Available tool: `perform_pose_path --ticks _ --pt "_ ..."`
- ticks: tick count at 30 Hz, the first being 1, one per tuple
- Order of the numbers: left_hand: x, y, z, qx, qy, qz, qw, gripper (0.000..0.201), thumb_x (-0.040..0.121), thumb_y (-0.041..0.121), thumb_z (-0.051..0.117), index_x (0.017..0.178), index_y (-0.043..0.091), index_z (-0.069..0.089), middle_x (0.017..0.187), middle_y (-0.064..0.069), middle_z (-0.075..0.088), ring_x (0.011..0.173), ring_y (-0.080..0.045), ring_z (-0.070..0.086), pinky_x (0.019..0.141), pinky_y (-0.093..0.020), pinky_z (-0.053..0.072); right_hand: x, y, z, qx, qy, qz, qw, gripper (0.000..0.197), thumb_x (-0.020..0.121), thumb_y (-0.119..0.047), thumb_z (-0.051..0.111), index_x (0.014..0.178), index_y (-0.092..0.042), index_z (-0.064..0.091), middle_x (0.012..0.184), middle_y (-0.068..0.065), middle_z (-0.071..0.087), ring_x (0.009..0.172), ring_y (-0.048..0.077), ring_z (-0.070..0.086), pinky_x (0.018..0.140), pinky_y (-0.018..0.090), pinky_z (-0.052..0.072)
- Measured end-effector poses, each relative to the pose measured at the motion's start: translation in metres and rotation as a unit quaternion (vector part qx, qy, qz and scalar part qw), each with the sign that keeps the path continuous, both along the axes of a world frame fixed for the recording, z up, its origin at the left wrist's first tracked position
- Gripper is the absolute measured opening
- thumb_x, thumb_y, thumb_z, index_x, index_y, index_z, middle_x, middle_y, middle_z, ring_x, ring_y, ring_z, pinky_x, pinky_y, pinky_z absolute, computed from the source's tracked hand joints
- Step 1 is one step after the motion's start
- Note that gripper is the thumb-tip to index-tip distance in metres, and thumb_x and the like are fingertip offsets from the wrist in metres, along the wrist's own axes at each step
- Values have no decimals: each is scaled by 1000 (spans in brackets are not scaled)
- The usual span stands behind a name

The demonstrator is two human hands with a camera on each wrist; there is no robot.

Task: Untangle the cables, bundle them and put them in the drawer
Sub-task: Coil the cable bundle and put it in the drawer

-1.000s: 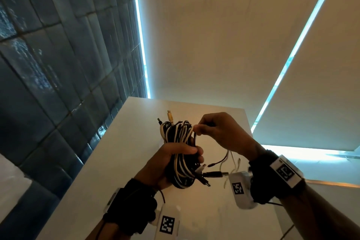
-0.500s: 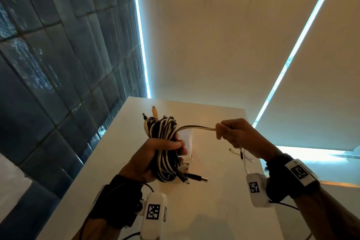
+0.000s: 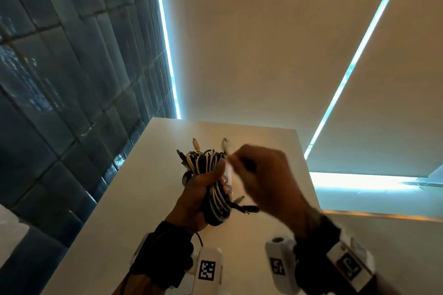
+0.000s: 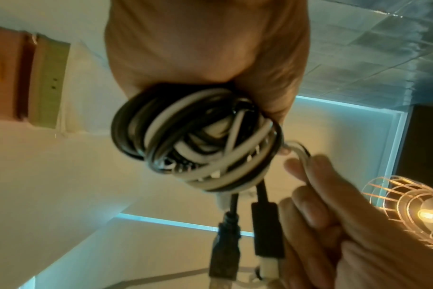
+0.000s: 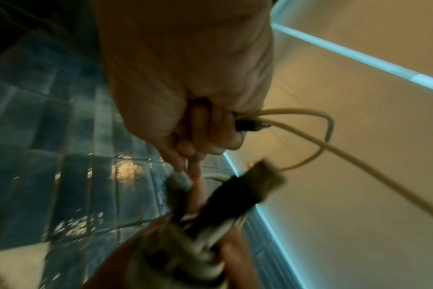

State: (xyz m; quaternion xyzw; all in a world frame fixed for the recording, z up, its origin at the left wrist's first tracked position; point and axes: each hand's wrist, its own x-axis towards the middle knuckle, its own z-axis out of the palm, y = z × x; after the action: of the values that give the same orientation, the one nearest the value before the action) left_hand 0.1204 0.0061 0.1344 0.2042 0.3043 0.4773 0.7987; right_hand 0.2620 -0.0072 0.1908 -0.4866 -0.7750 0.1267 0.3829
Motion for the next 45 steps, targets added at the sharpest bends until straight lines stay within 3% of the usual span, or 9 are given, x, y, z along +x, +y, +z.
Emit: perform_pose_path --ticks 8,12,15,21,25,29,32,38,45 --pt "-14 0 -6 -22 -9 -4 1000 34 78 43 69 92 13 62 83 -7 51 72 -19 52 60 -29 43 -20 -5 -23 -22 -23 69 997 25 94 -28 55 70 -24 54 58 -11 48 54 7 48 50 18 39" --pt "-21 1 -9 2 -23 25 999 37 86 46 62 96 10 65 85 -12 61 77 -27 59 71 -38 49 -18 -1 -35 -69 -4 37 997 27 94 -28 56 70 -14 58 59 0 56 53 15 52 52 39 47" --pt "-23 2 -7 20 0 11 1000 46 70 37 83 103 9 64 95 -14 59 86 -29 58 76 -39 50 -19 -4 -33 -31 -66 70 995 24 93 -20 57 71 -21 49 62 -11 49 52 6 44 49 19 38" --pt "-17 3 0 13 76 35 996 9 62 14 67 68 8 63 64 -8 58 57 -22 59 52 -30 49 -18 -6 -24 -27 -163 126 978 19 96 -15 53 115 -15 57 96 0 64 74 14 62 62 24 53" --pt "-19 16 -2 7 64 109 992 10 64 8 66 62 10 56 57 -6 53 49 -19 53 50 -28 47 -12 -17 -17 -15 -179 86 980 17 100 -26 47 109 -15 57 93 -3 60 72 13 57 62 28 51" --pt "-29 24 -2 14 7 195 981 7 68 8 61 74 6 57 62 -6 61 56 -16 60 61 -26 53 4 -25 -19 -78 -30 65 994 19 96 -28 54 108 -24 69 80 -20 59 72 3 58 65 16 48" --pt "-28 21 -3 39 -25 203 978 9 70 7 59 79 6 57 70 -7 62 62 -16 64 62 -25 57 12 -20 -29 -221 149 77 961 16 93 -20 60 101 -20 74 69 -7 66 57 5 55 54 17 42" --pt "-34 14 2 58 -91 131 985 32 57 4 74 83 11 58 74 -6 62 66 -19 65 64 -30 57 24 -10 -47 -424 255 160 854 17 91 -17 63 90 -4 73 69 7 62 48 12 40 44 22 33" --pt "-35 -4 17 51 37 -79 995 20 60 -1 63 78 7 64 79 -10 58 80 -26 64 74 -39 54 31 12 -21 -338 98 141 925 8 87 -9 68 84 -6 74 62 -8 64 53 -1 53 54 12 40"
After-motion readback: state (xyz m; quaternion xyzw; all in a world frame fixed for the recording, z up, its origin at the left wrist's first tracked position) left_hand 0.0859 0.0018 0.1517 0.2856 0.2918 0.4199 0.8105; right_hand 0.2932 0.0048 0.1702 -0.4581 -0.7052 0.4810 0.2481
